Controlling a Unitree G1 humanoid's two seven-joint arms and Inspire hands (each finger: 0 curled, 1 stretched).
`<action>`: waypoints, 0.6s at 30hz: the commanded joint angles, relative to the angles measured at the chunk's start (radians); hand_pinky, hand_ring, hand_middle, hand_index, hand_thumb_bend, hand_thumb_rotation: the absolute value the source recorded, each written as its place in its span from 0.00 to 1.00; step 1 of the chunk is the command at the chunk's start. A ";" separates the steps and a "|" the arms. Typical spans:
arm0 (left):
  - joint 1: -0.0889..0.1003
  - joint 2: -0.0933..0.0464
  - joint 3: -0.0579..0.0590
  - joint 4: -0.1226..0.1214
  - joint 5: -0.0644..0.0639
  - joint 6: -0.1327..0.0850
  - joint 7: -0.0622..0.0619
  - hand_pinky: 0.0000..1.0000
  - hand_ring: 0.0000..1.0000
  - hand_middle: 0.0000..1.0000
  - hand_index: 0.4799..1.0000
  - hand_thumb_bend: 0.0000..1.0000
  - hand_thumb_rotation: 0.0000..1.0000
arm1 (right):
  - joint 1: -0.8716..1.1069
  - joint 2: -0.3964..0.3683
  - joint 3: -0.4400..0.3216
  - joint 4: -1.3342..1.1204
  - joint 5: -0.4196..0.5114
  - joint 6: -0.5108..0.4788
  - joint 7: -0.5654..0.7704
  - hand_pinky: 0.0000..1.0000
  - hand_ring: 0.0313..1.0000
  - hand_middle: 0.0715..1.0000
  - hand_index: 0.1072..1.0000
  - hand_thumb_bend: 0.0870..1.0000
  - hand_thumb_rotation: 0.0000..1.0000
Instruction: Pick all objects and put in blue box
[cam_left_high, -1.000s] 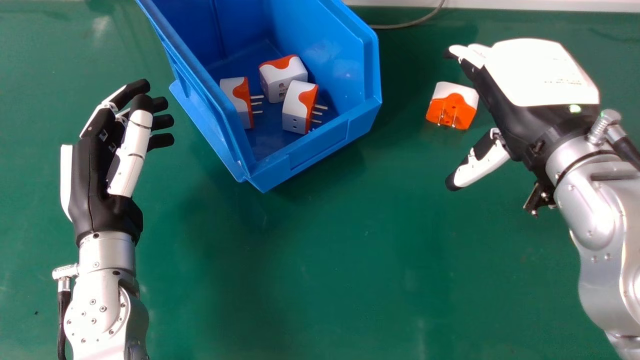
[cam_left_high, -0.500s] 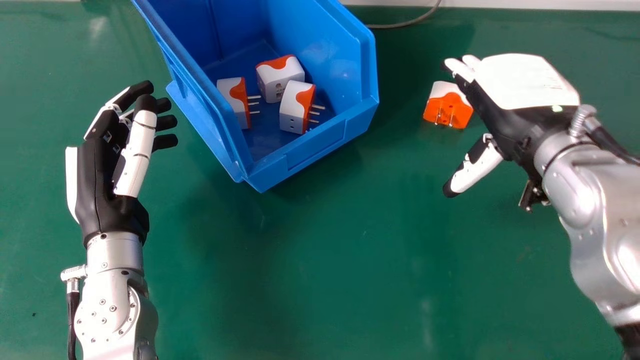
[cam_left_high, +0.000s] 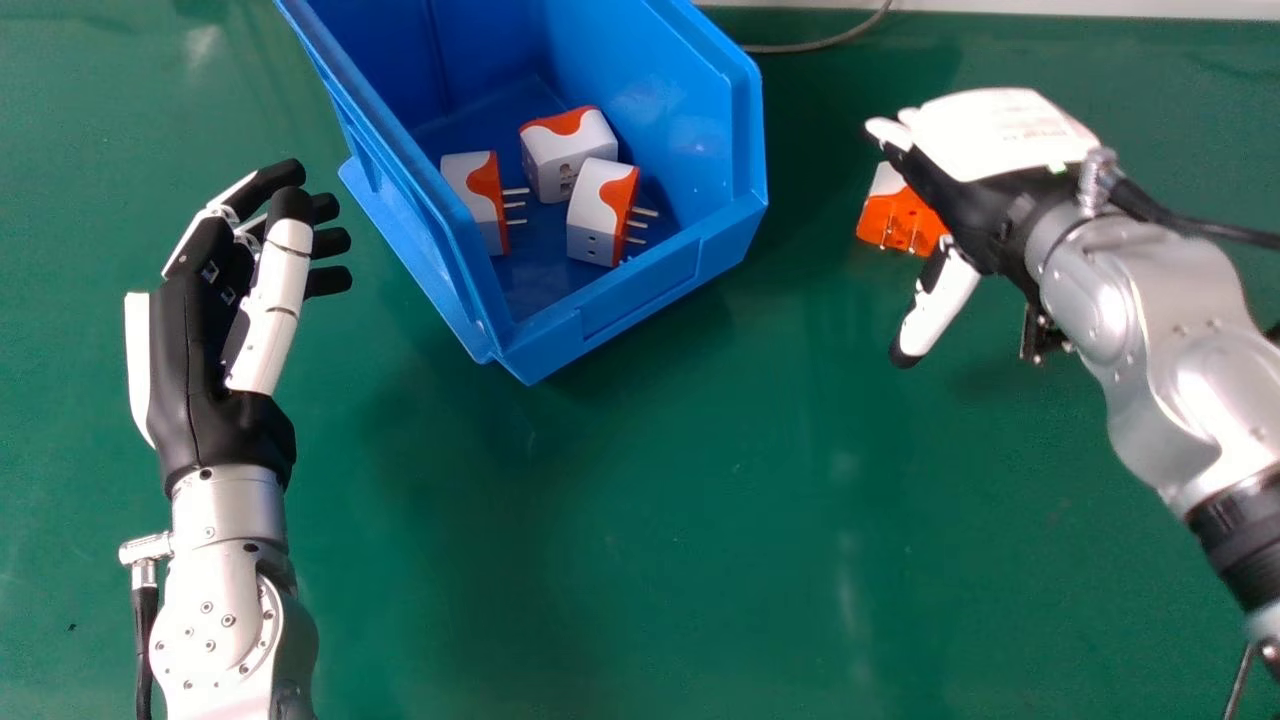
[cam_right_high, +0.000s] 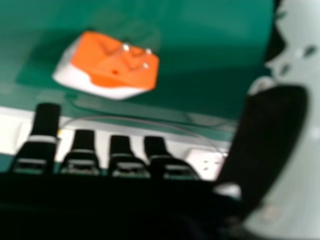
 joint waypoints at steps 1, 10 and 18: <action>0.008 0.003 -0.001 -0.029 0.010 -0.006 0.004 0.59 0.64 0.67 0.43 0.56 0.56 | -0.073 -0.017 0.020 0.039 -0.008 -0.016 -0.016 0.77 0.95 0.97 0.93 0.96 0.19; 0.011 -0.002 0.000 -0.036 0.003 -0.003 0.004 0.59 0.64 0.67 0.43 0.56 0.56 | -0.172 -0.002 0.074 0.152 -0.001 -0.039 -0.030 0.78 0.95 0.98 0.93 0.95 0.19; 0.009 -0.004 0.004 -0.028 0.000 -0.006 0.002 0.59 0.64 0.67 0.42 0.56 0.55 | -0.245 -0.005 0.129 0.318 0.003 -0.121 -0.076 0.78 0.95 0.98 0.93 0.95 0.18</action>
